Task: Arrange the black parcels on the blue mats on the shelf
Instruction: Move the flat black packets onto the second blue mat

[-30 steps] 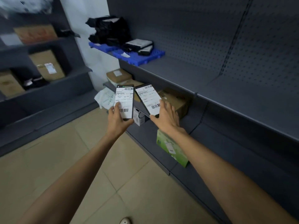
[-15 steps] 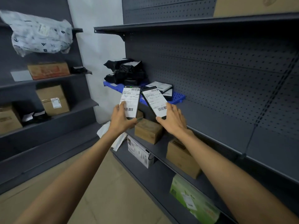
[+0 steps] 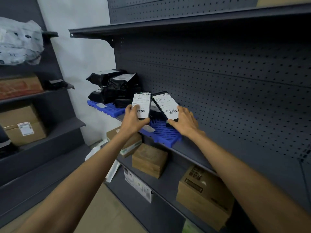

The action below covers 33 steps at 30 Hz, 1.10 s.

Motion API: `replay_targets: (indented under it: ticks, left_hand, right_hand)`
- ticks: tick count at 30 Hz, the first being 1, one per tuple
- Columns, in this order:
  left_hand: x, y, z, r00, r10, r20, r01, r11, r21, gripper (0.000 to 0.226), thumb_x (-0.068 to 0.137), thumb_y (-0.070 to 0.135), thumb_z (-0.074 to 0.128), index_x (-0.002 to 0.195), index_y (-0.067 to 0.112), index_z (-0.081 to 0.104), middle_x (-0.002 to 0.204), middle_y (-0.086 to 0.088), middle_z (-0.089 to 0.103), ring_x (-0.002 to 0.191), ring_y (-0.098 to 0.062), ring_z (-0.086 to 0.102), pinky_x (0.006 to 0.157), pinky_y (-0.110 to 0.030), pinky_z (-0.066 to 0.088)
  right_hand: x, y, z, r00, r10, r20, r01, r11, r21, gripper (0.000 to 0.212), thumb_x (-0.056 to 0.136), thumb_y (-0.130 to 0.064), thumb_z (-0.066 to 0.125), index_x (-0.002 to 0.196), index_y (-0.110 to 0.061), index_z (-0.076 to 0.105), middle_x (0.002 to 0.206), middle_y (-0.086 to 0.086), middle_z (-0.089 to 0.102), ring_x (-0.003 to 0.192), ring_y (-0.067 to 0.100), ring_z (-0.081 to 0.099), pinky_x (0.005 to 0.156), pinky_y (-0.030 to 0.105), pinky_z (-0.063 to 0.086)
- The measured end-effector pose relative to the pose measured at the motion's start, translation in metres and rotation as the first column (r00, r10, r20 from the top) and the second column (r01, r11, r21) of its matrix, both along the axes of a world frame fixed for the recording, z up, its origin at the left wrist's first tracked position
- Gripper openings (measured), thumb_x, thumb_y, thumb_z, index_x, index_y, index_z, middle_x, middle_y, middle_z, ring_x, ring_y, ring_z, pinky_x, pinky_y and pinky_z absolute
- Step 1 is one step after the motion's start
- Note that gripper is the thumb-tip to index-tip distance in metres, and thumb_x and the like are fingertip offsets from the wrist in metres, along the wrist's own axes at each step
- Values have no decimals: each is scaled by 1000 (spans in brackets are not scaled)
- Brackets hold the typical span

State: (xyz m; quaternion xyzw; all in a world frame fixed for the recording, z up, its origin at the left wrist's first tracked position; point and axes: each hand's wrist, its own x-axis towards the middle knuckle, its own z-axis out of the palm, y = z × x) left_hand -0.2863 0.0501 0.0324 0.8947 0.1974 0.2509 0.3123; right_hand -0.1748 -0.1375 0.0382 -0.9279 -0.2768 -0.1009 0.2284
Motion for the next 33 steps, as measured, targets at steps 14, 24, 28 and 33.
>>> replay_targets:
  ticks: [14, 24, 28, 33]
  left_hand:
    - [185, 73, -19, 984, -7, -176, 33, 989, 147, 59, 86, 59, 61, 131, 21, 58, 138, -6, 51, 118, -32, 57, 90, -45, 52]
    - [197, 109, -39, 959, -227, -171, 272, 909, 316, 60, 90, 61, 54, 138, 25, 52, 138, -1, 48, 121, -34, 52, 95, -47, 48]
    - [198, 130, -39, 923, -359, -139, 385, 870, 308, 57, 90, 55, 58, 136, 22, 56, 136, 0, 52, 123, -29, 53, 98, -44, 47]
    - [198, 151, -37, 842, -532, -91, 536, 801, 267, 49, 90, 48, 63, 131, 22, 61, 134, 3, 58, 124, -18, 54, 99, -42, 48]
  right_hand:
    - [173, 85, -31, 991, -64, -118, 49, 991, -128, 74, 91, -53, 53, 150, -14, 30, 148, 13, 38, 133, 35, 36, 101, 45, 39]
    - [169, 100, -28, 994, 80, 77, -57, 963, -265, 72, 91, -51, 56, 152, -26, 28, 160, 7, 22, 144, 31, 22, 116, 45, 19]
    - [150, 125, -28, 964, 250, 91, -210, 924, -319, 68, 93, -43, 57, 153, -32, 27, 160, -6, 24, 150, 18, 11, 120, 44, 1]
    - [128, 144, -31, 979, 187, 81, -161, 952, -259, 59, 94, -38, 59, 148, -26, 39, 154, -7, 39, 144, 12, 28, 119, 39, 10]
